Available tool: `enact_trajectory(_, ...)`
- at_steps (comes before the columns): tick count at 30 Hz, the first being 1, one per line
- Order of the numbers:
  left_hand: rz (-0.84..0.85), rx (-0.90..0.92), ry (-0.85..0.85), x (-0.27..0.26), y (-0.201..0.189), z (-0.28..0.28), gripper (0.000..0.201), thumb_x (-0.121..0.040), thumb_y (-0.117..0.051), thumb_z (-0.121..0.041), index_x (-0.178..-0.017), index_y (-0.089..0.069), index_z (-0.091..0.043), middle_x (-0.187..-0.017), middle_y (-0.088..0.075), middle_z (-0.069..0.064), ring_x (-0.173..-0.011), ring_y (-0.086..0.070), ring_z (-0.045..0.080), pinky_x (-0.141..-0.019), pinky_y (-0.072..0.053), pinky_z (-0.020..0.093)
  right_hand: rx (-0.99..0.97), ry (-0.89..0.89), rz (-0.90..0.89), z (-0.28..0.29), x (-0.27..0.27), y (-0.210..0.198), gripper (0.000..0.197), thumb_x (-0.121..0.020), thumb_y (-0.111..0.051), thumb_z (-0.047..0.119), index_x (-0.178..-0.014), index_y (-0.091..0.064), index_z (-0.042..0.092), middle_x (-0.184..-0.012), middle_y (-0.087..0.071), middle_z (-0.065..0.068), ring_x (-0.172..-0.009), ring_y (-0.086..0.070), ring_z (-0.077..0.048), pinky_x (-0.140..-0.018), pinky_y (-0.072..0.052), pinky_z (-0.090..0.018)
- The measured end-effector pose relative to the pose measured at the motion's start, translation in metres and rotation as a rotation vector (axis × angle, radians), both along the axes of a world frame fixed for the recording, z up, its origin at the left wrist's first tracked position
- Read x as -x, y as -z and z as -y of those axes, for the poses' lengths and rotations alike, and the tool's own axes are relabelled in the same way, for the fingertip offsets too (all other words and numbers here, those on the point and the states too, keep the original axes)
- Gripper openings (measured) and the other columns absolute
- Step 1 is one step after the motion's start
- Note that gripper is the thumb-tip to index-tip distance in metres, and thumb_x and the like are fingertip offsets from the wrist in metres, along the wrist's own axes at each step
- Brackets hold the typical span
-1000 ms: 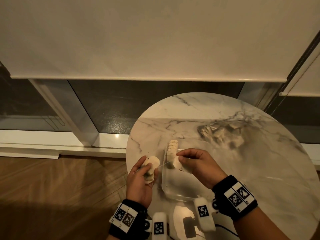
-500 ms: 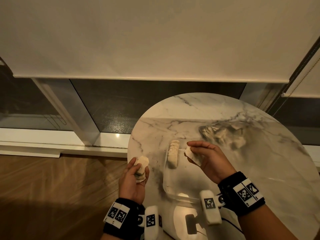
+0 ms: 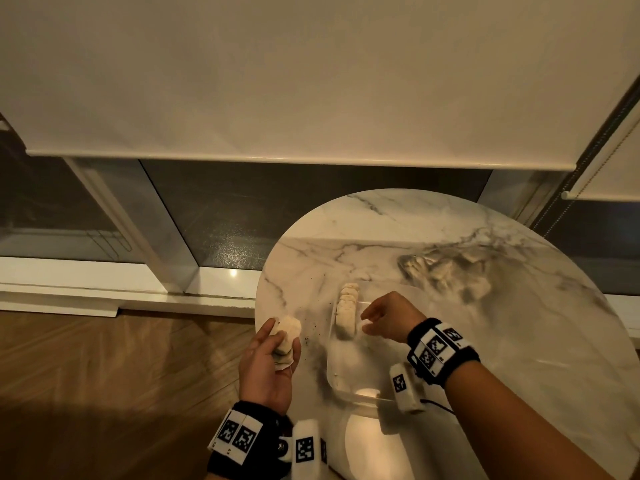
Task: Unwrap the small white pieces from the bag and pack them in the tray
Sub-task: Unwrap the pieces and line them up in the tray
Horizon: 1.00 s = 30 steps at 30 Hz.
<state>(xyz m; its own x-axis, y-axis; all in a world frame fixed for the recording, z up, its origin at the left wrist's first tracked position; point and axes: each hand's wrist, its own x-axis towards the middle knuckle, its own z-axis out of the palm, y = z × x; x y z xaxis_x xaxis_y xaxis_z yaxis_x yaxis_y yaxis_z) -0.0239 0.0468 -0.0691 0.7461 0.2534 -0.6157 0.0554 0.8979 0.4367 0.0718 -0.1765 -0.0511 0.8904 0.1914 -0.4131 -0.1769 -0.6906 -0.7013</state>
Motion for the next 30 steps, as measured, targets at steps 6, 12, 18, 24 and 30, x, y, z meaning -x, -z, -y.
enact_trajectory(6,-0.001,-0.030,0.010,0.003,0.000,-0.005,0.028,-0.094,-0.054,0.005,-0.112,-0.067,-0.012,-0.135,-0.057,0.019,-0.108,-0.060,0.033,-0.057,-0.060,0.028,-0.025,-0.034,-0.201,-0.019,-0.018,0.004,0.010,-0.080,-0.081,0.007,-0.087,-0.074,0.010,-0.086,-0.071,-0.012,-0.077,-0.070,-0.024,-0.076,-0.062,-0.038)
enact_trajectory(12,-0.008,-0.050,0.028,0.006,0.000,-0.009,0.027,-0.095,-0.054,0.005,-0.111,-0.068,-0.012,-0.133,-0.057,0.020,-0.107,-0.060,0.034,-0.057,-0.060,0.028,0.022,0.009,-0.204,-0.024,-0.027,0.015,0.013,-0.080,-0.082,0.011,-0.078,-0.071,0.016,-0.079,-0.068,-0.008,-0.065,-0.064,-0.019,-0.054,-0.056,-0.026)
enact_trajectory(18,0.003,-0.075,0.020,0.008,-0.002,-0.014,0.028,-0.095,-0.053,0.005,-0.111,-0.067,-0.013,-0.127,-0.060,0.017,-0.104,-0.061,0.032,-0.057,-0.060,0.027,0.063,-0.012,-0.184,-0.026,-0.032,0.020,0.015,-0.073,-0.088,0.012,-0.075,-0.074,0.014,-0.068,-0.069,-0.007,-0.063,-0.066,-0.021,-0.068,-0.063,-0.036)
enact_trajectory(24,-0.007,-0.092,0.032,0.008,-0.001,-0.013,0.028,-0.095,-0.053,0.006,-0.112,-0.067,-0.011,-0.125,-0.060,0.016,-0.103,-0.061,0.032,-0.056,-0.060,0.027,-0.048,0.056,-0.233,-0.033,-0.034,0.018,0.019,-0.075,-0.084,0.000,-0.073,-0.067,0.008,-0.063,-0.069,-0.011,-0.060,-0.070,-0.023,-0.065,-0.063,-0.035)
enact_trajectory(30,-0.005,-0.093,0.024,0.009,-0.002,-0.014,0.031,-0.096,-0.052,0.005,-0.121,-0.063,-0.009,-0.124,-0.061,0.015,-0.103,-0.061,0.030,-0.058,-0.061,0.027,-0.047,0.051,-0.268,-0.032,-0.035,0.020,0.015,-0.079,-0.080,-0.002,-0.082,-0.066,0.005,-0.063,-0.072,-0.012,-0.061,-0.073,-0.023,-0.060,-0.062,-0.032)
